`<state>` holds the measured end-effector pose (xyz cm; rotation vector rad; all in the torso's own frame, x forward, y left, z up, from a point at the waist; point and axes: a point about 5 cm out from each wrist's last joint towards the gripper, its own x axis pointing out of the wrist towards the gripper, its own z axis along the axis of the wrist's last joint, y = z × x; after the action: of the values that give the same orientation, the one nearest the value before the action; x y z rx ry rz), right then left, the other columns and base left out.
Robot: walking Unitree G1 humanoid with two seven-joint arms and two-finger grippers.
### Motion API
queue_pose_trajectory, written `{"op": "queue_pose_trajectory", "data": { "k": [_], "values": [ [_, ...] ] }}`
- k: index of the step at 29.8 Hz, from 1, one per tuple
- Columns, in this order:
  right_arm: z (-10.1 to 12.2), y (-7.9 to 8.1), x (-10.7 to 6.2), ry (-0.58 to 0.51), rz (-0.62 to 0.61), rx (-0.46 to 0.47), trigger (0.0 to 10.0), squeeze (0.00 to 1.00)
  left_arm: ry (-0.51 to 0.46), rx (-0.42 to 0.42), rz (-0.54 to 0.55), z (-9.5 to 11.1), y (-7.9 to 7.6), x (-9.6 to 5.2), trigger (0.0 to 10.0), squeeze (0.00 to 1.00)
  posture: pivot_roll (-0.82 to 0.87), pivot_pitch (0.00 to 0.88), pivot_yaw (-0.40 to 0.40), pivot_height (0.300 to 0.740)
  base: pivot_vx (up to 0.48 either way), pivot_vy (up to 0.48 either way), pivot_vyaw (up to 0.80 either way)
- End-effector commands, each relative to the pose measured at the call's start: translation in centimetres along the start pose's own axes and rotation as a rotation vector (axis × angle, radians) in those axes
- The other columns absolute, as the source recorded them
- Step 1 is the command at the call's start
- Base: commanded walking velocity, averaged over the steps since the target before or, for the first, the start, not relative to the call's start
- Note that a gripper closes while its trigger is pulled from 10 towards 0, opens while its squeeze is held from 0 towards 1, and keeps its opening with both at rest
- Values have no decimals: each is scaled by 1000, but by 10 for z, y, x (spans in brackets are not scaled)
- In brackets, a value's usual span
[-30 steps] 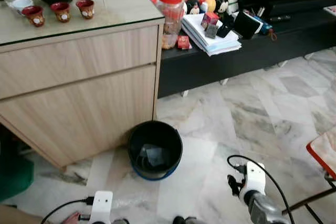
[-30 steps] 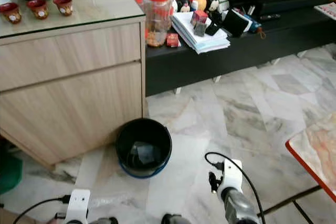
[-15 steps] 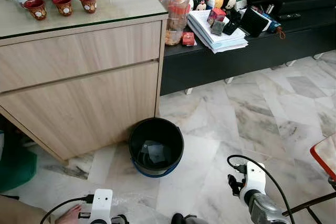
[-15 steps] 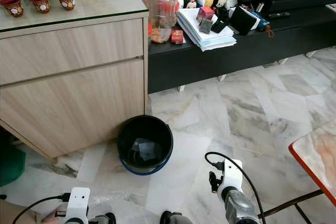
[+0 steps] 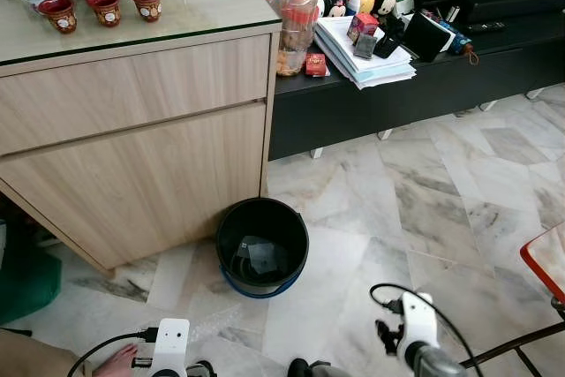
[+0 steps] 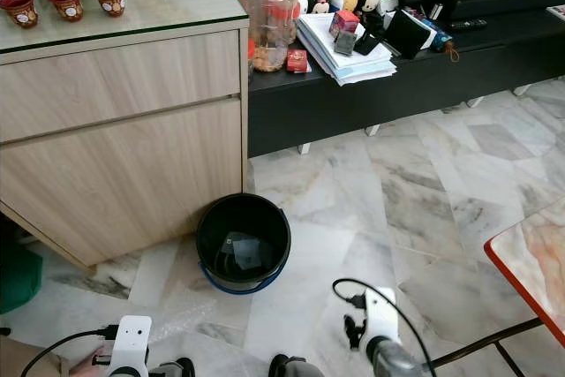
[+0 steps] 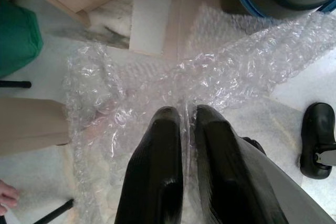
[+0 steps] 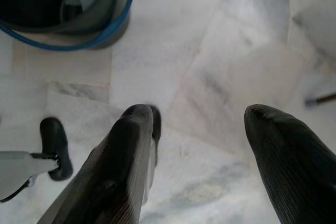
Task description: Picking trash to rubbish bin
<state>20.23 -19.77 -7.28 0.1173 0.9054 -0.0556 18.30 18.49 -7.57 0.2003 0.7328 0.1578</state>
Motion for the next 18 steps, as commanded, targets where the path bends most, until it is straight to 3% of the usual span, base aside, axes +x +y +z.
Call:
{"op": "queue_pose_trajectory", "data": {
  "k": [1, 9, 18],
  "values": [
    [-3, -9, -2, 15, -36, 20, 10000, 0, 72, 2, -13, -19, -5, -8, 10000, 0, 77, 231, -132, 740, 0, 0, 0],
    [4, -12, -2, -13, -35, 27, 10000, 0, 12, -10, 26, -6, -1, -3, 10000, 0, 78, 236, -137, 740, 0, 0, 0],
    [9, -15, -1, -27, -51, 37, 10000, 0, -144, -14, 48, 27, 1, 5, 10000, 0, 81, 233, -129, 740, 0, 0, 0]
  ]
}}
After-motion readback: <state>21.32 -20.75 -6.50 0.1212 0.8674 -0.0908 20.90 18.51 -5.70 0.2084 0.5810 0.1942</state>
